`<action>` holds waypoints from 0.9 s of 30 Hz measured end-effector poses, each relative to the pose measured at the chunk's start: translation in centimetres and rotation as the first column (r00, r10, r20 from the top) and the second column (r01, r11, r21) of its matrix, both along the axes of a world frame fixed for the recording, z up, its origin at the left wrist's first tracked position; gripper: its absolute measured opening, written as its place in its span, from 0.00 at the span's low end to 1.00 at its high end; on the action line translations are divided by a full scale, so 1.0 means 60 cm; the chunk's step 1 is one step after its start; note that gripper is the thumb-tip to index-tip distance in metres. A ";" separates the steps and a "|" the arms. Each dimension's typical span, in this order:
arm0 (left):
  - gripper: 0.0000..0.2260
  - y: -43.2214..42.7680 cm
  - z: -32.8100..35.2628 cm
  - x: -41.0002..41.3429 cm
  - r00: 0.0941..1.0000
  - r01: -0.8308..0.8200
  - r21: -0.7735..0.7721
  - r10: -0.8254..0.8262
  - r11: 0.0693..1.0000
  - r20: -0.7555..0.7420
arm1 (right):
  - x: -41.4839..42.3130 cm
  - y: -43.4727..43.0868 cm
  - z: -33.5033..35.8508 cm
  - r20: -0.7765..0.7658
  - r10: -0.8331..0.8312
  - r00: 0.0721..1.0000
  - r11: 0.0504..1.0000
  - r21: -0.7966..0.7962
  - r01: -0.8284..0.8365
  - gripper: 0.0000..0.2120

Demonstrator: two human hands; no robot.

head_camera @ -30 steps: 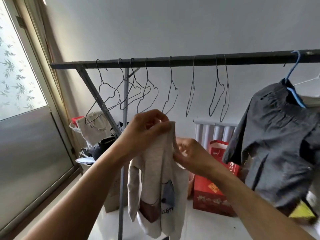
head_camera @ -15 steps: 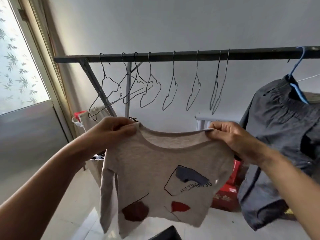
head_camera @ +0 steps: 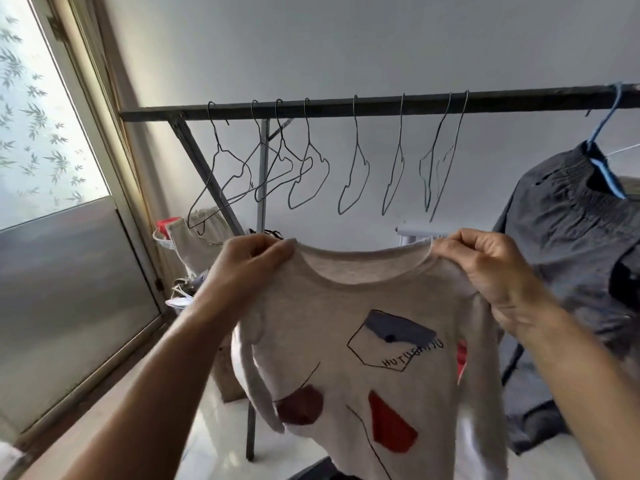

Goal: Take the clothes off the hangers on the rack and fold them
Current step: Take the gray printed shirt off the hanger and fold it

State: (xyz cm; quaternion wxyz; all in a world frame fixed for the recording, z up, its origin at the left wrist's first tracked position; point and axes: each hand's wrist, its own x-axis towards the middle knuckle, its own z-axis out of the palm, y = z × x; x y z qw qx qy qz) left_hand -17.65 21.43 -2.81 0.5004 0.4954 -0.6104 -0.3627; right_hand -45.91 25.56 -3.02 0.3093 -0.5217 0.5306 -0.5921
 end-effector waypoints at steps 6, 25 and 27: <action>0.12 0.043 -0.038 -0.087 0.985 -0.047 -0.012 0.044 0.999 -0.164 | 0.074 0.024 -0.032 0.018 -0.131 0.991 0.991 -0.039 0.131 0.11; 0.21 0.111 -0.049 -0.161 0.931 0.198 -0.061 -0.207 0.978 -0.301 | 0.125 0.049 -0.044 -0.048 0.025 0.999 0.996 -0.088 -0.029 0.13; 0.23 0.120 -0.047 -0.162 0.907 0.245 -0.070 -0.254 0.967 -0.335 | 0.122 0.053 -0.042 -0.075 0.068 0.995 0.994 -0.082 -0.074 0.12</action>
